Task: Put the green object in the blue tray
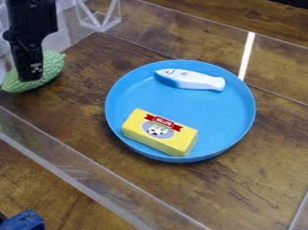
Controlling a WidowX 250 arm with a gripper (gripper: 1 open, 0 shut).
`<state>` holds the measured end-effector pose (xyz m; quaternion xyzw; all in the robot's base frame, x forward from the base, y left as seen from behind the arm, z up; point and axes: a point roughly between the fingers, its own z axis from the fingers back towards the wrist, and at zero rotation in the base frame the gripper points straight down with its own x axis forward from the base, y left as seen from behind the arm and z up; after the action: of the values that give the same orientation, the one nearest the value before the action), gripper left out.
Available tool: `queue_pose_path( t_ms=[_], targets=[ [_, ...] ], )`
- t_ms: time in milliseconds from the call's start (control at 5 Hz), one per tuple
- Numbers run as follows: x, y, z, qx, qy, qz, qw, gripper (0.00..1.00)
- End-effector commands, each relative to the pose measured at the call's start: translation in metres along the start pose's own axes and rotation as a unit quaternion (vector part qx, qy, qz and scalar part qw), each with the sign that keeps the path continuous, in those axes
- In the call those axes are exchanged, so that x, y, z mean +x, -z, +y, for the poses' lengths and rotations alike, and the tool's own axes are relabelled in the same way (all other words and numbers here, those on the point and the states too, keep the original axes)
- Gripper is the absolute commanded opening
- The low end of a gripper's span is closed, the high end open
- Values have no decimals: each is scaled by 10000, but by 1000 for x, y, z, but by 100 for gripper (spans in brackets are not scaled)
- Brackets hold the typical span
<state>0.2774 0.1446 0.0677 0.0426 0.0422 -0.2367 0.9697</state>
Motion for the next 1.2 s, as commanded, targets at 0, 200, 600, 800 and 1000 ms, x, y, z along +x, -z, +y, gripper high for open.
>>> queue_pose_path(
  t_ms=[0, 200, 600, 800, 1000],
  targets=[
    [-4, -7, 18, 288, -81, -201, 9994, 0],
    [-5, 2, 22, 323, -64, -223, 9992, 0],
    [-10, 19, 32, 384, -73, -240, 9989, 0],
    [-12, 19, 35, 426, -87, -223, 9988, 0],
    [-13, 17, 38, 462, -111, -219, 9986, 0]
  ],
)
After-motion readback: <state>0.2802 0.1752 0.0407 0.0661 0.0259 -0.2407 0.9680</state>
